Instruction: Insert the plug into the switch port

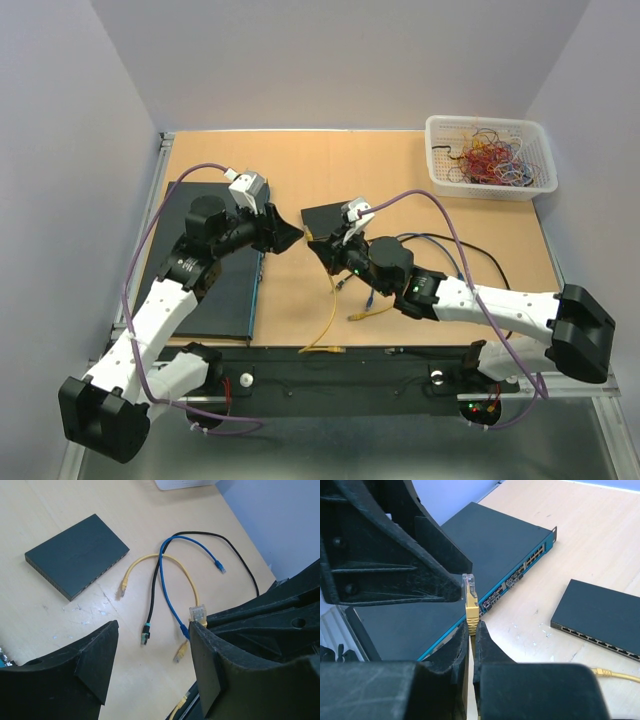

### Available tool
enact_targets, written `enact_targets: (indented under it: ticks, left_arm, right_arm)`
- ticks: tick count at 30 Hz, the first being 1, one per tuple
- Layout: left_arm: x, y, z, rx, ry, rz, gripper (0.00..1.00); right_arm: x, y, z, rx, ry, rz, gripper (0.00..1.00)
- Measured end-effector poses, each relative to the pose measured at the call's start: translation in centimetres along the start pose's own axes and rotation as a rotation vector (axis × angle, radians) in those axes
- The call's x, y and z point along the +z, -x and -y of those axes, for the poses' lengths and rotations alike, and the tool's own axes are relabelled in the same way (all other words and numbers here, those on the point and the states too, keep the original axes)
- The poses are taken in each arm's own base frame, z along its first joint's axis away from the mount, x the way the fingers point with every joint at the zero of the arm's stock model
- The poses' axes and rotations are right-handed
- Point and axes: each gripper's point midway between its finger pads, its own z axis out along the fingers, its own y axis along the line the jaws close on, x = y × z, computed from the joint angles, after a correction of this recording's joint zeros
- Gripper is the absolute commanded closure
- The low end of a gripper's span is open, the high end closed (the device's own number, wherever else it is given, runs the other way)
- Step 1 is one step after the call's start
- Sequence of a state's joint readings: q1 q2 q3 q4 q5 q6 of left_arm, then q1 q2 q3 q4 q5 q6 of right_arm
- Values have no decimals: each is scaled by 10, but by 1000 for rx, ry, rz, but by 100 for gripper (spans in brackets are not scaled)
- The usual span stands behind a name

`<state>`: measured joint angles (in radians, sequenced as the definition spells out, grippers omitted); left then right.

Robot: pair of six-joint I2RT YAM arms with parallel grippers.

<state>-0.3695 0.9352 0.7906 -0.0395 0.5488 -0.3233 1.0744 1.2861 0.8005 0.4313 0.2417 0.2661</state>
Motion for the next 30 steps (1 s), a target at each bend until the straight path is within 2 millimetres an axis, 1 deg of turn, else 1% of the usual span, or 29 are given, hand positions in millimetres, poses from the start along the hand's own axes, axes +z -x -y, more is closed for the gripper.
enact_targets:
  ticks: [4,5,9,11,14,20,23,26,30]
  left_arm:
    - [-5,3,7,12,-26,24,31]
    - [-6,5,10,16,-36,31,31]
    - [-12,16,21,43,-72,76,31]
    - [-14,19,25,54,-84,94,32]
    - [-13,20,25,53,-83,96,34]
    - [-2,10,11,22,-36,56,37]
    - [0,7,7,12,-22,43,38]
    - [-1,6,7,11,-25,39,38]
    - [-2,5,13,15,-56,31,37]
  right_arm:
    - [2,-4,0,1,0,-9,100]
    - [4,-9,1,0,-3,-19,100]
    - [7,-18,2,-2,-7,-41,100]
    - [7,-20,2,1,-4,-46,100]
    - [7,-20,0,5,6,-48,100]
    - [6,-19,-5,10,32,-50,100]
    - [6,-16,-10,15,56,-43,100]
    - [5,-13,-16,29,92,-23,100]
    - [-2,-22,-21,42,136,-39,99]
